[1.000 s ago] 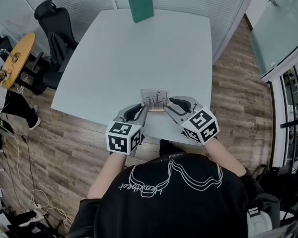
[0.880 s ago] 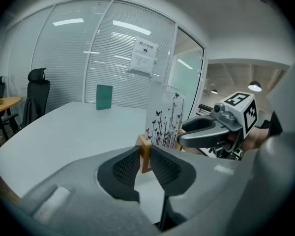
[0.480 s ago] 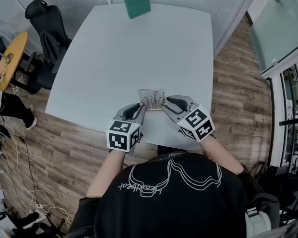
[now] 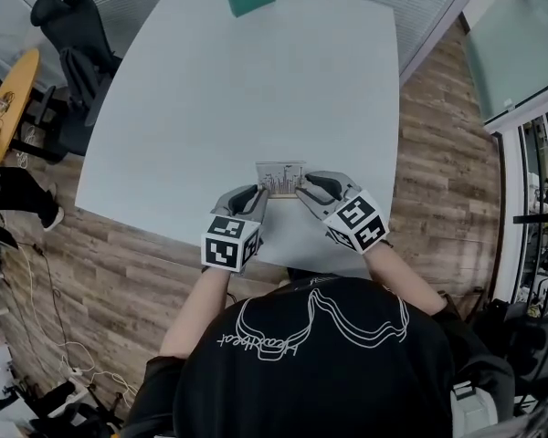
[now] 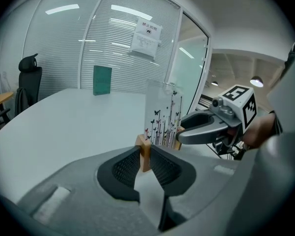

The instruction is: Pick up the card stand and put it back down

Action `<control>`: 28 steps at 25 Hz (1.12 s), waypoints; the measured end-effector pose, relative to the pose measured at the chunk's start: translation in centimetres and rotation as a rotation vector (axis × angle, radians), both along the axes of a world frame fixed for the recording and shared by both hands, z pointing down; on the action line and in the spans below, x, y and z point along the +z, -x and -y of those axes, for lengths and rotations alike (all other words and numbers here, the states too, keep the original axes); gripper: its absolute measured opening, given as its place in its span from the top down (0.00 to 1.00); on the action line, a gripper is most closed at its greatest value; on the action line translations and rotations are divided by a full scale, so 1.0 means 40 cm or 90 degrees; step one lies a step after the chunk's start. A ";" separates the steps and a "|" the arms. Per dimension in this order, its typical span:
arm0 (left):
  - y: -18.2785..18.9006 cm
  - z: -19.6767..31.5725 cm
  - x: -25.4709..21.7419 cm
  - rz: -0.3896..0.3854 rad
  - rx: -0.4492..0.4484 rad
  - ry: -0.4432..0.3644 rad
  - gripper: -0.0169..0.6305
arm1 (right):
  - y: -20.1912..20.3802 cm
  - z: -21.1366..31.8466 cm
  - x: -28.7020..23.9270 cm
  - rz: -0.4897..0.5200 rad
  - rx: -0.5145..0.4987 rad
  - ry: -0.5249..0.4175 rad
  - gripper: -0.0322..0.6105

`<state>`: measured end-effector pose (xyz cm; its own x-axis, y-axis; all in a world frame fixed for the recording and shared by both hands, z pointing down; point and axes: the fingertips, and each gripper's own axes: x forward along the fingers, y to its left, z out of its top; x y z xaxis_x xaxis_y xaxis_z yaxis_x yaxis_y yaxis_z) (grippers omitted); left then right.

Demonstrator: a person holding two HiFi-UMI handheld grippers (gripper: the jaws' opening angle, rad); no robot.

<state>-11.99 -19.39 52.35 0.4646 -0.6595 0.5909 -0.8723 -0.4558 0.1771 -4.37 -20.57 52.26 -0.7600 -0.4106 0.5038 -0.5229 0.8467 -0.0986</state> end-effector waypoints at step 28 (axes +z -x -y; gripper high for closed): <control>0.013 0.009 0.156 0.024 0.028 0.042 0.86 | 0.017 0.015 0.156 -0.070 -0.015 -0.007 0.74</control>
